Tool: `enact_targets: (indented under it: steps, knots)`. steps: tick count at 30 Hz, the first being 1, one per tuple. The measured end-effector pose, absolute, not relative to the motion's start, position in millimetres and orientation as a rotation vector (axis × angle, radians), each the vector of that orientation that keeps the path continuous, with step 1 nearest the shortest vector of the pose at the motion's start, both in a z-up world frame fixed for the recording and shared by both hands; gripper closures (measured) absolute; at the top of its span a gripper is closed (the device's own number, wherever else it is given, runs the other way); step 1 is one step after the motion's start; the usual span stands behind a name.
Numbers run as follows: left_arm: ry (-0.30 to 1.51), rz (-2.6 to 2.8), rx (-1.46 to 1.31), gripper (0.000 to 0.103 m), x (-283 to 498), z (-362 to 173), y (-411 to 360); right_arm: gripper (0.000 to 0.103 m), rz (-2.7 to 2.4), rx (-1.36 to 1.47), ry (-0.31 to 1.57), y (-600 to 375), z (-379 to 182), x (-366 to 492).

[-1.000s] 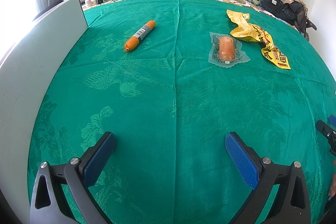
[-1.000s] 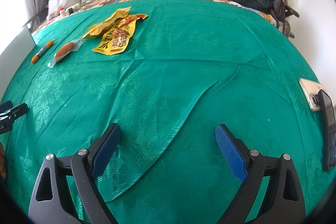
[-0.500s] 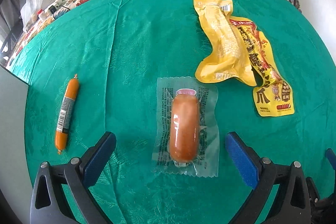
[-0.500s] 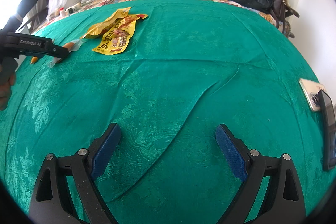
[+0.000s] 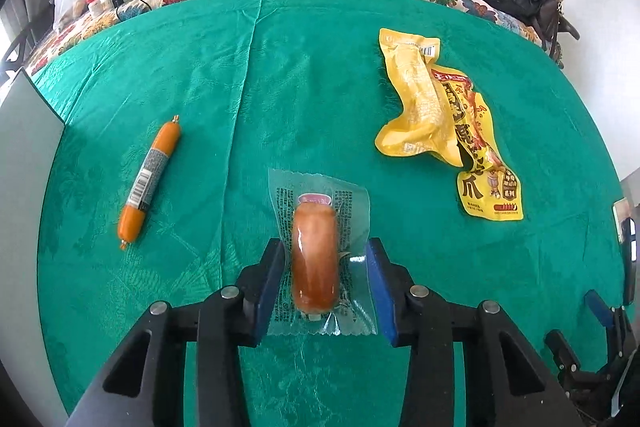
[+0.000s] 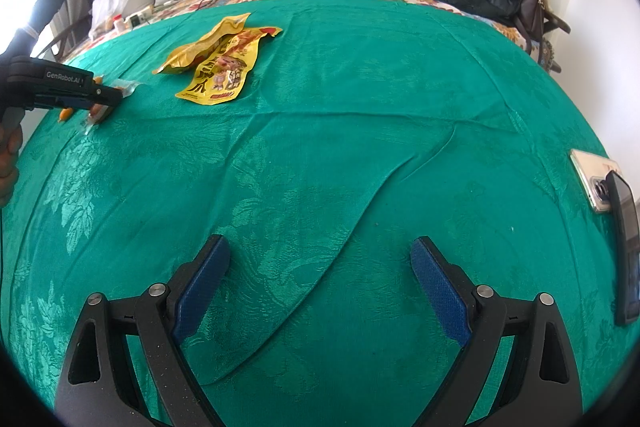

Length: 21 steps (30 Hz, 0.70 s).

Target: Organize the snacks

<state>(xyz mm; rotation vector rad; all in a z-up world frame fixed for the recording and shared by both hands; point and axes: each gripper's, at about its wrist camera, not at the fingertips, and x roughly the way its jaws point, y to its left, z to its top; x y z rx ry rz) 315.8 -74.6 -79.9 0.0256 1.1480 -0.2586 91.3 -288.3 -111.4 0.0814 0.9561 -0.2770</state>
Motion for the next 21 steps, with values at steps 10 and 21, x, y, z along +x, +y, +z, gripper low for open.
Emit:
enact_targets:
  steps: [10,21]
  knots:
    - [1.16,-0.282,0.042,0.057,207.7,-77.7,-40.2,0.009,-0.277,0.081,0.956,-288.5,-111.4,91.5]
    - [1.029,-0.158,0.157,0.003,210.9,-105.5,-31.4,0.009,-0.277,0.082,0.956,-288.3,-111.5,91.1]
